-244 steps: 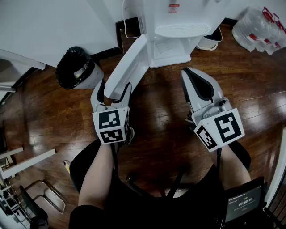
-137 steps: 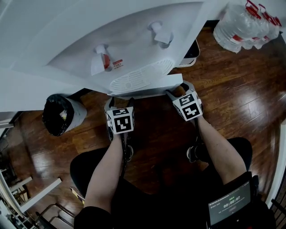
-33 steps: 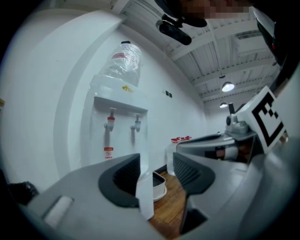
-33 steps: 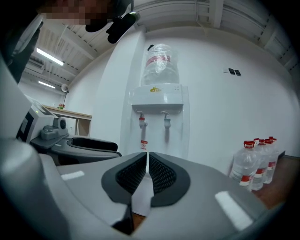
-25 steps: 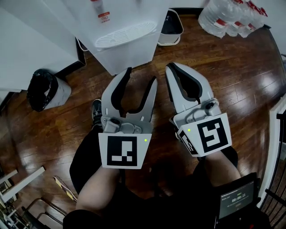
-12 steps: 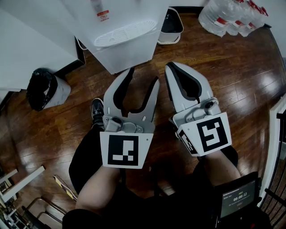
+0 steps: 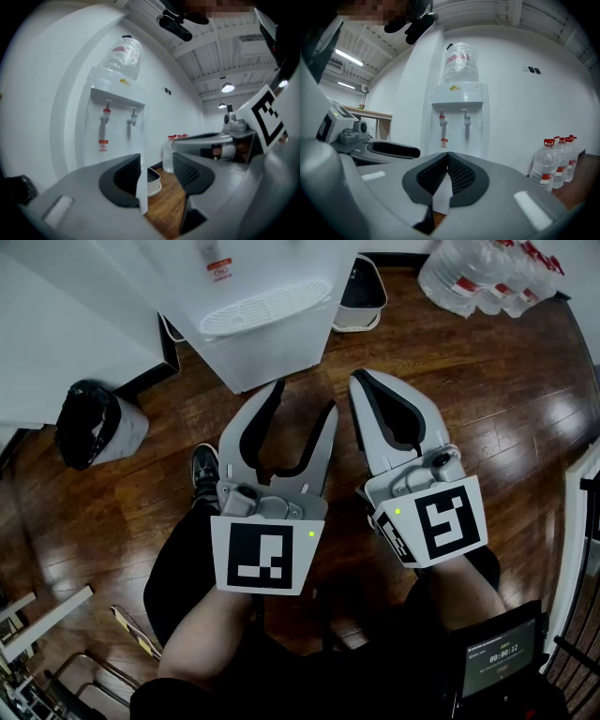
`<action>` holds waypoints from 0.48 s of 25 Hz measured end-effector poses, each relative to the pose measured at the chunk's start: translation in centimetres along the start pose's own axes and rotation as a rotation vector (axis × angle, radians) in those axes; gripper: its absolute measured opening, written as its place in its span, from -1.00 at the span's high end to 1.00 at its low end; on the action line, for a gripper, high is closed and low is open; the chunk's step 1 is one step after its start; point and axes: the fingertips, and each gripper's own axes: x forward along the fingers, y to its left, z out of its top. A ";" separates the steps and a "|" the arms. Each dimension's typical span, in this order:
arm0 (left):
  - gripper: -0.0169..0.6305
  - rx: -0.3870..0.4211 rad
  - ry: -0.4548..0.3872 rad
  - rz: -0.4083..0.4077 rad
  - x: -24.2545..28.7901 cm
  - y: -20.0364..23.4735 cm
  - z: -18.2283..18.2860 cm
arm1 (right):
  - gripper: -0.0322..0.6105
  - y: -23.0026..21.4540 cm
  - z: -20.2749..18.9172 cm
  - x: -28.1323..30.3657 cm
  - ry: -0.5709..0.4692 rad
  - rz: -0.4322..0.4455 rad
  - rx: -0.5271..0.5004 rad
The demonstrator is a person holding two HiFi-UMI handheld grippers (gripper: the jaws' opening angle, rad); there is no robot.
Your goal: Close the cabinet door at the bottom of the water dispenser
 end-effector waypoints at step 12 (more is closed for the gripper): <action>0.23 0.010 0.019 -0.017 0.1 -0.5 -0.4 | 0.89 0.2 -0.1 0.1 0.003 0.008 -0.005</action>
